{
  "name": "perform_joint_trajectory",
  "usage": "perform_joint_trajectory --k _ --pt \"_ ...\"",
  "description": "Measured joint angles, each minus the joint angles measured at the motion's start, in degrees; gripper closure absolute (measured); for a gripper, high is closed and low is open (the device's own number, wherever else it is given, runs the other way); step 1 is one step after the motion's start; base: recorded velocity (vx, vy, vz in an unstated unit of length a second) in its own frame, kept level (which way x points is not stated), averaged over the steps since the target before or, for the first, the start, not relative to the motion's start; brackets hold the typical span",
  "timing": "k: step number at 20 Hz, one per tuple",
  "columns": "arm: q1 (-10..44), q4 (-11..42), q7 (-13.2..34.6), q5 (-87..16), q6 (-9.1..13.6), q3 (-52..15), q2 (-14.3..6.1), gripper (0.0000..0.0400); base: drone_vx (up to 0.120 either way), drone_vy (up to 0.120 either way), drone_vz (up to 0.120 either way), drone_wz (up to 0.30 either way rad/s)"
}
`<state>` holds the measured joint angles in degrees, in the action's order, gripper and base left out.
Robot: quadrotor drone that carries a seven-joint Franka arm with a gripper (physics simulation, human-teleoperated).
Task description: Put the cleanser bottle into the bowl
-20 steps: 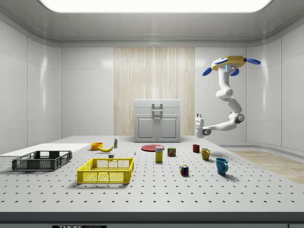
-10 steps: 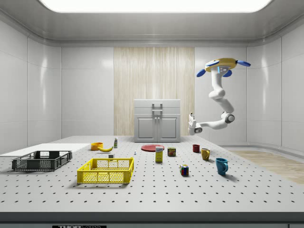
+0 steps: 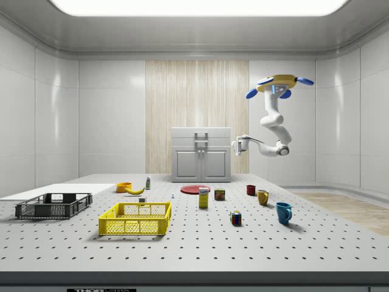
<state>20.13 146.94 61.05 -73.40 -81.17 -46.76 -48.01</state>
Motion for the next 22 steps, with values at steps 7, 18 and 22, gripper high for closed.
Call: perform_joint_trajectory --k 7,18,22 --pt "20.8 15.7 16.5 -31.0 8.3 -16.1 -5.3 0.0 0.12 0.0 -0.114 0.0" --pt "36.4 18.9 26.9 -40.1 14.4 -23.9 -11.2 0.0 0.12 -0.044 -0.095 0.0" --pt "38.2 19.0 28.2 -40.2 14.2 -24.9 -12.7 0.0 0.12 0.0 0.0 0.0"
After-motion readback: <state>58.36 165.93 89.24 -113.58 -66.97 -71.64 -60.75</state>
